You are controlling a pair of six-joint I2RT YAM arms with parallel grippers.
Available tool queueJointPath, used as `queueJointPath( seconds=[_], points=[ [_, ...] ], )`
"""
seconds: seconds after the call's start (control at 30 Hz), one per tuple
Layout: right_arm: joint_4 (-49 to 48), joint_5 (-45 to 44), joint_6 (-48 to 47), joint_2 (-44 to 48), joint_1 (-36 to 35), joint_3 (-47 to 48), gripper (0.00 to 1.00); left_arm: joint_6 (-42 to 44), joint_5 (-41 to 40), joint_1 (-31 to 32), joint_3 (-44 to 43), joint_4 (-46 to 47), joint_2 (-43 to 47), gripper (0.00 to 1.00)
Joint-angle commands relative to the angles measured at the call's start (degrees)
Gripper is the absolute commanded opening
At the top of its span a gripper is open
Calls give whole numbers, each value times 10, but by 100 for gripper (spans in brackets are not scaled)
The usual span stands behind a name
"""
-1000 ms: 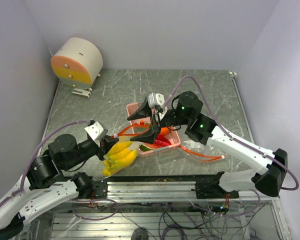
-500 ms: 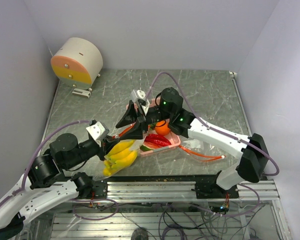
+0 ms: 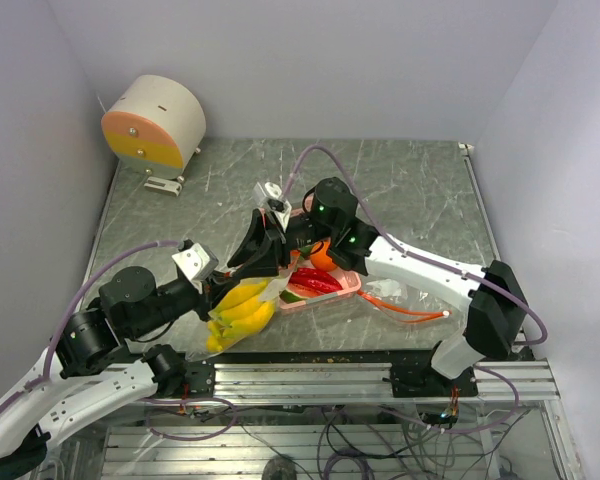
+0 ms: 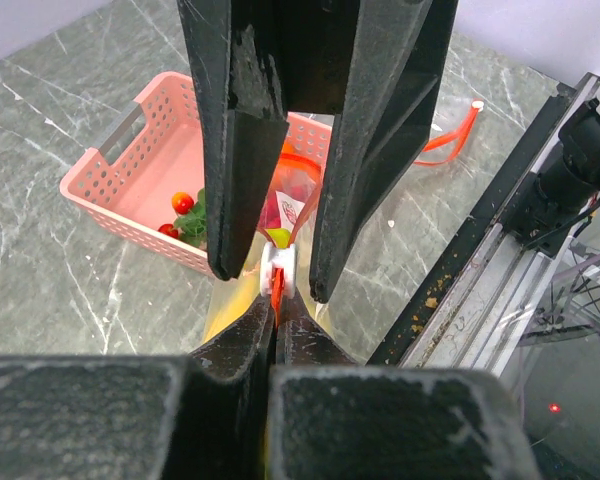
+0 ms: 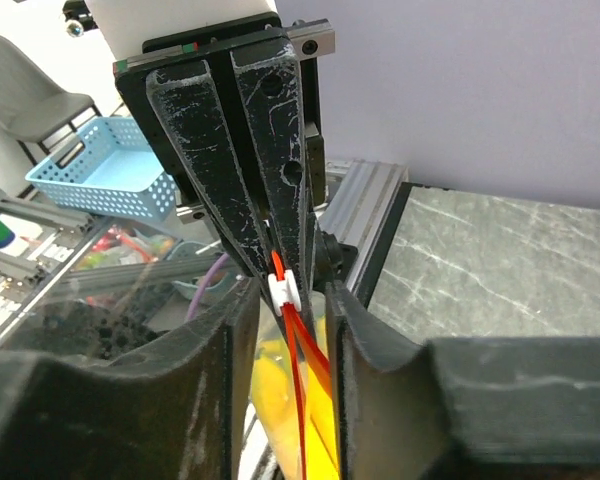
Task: Place the food in the zip-top bag and seal the zipper
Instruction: Zip the zipper food storage bag at the center of the board.
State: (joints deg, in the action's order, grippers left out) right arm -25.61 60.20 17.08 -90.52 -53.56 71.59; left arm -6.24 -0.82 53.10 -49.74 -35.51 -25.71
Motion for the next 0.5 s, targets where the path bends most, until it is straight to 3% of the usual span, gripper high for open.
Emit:
queueJointPath(
  seconds=[0.0,0.23,0.33,0.4,0.47],
  points=[
    [9,-6,-8,2,-6,18,28,4,-1,2,-9,24,8,7],
    [16,-9,-11,4,-5,17,22,1,-2,2,-9,22,6,7],
    [32,-14,-17,5,-5,17,12,0,-9,2,-11,22,10,7],
    [40,-21,-19,7,-5,14,0,0,-12,2,-12,20,13,7],
    [44,-23,-21,10,-5,11,0,0,-14,2,-13,16,16,7]
  ],
)
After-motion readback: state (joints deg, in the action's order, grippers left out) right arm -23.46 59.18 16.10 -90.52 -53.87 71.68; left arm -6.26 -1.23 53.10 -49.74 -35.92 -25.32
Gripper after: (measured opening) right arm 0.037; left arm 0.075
